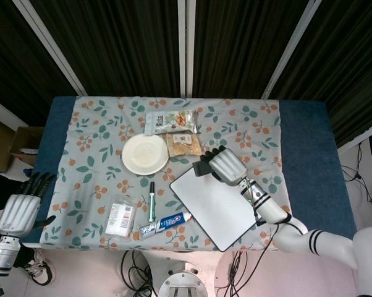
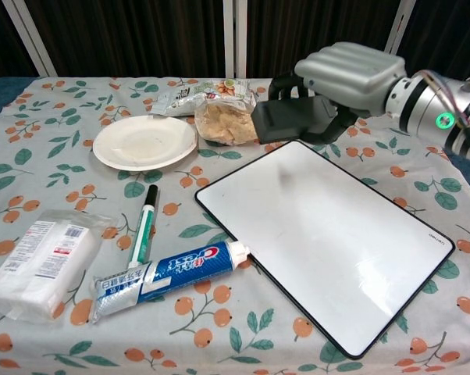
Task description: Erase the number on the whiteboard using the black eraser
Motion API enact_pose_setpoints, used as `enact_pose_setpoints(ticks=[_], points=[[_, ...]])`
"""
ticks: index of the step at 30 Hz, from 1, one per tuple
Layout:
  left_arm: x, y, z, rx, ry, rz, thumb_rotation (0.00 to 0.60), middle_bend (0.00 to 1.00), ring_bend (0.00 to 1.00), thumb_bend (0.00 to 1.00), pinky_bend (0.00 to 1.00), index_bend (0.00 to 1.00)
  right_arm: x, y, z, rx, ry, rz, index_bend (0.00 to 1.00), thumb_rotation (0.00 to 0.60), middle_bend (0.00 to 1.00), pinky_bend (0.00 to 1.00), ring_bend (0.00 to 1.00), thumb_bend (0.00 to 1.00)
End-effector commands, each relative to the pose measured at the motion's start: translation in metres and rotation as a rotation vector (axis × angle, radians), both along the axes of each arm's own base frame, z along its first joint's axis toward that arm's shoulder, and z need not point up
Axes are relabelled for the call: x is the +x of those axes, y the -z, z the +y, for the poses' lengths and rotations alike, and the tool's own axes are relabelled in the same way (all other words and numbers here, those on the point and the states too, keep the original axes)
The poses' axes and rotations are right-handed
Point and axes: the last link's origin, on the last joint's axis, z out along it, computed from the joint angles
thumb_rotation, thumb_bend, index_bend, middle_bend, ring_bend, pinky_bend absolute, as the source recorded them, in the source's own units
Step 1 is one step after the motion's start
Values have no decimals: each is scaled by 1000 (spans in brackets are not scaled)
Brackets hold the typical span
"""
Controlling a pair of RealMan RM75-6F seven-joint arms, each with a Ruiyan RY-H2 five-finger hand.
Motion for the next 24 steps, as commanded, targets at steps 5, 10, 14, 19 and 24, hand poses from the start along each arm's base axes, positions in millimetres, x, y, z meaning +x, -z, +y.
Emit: enact_pose_setpoints(ticks=[5,10,14,19,24], points=[[3,4,2,-11,5,-3,600,83,42,0,189,87,-40,-64,2,-75,58,13,891,600,670,730,593,435],[4,9,4,-23,11,-3,600,82,42,0,189,87,-94,-82,5,-107,214,59,890,600,670,730,593,433],[6,11,5,-29,16,-2,600,83,42,0,189,87,-121,-79,13,-87,316,61,888,600,670,730,593,433],[6,12,5,-32,15,-1,600,83,42,0,189,87,-138,-70,24,-35,392,96,883,600,670,730,592,423],[5,12,3,-33,12,-3,600,83,42,0,189,87,-147,-67,30,-25,470,93,871,600,669,730,590,411]])
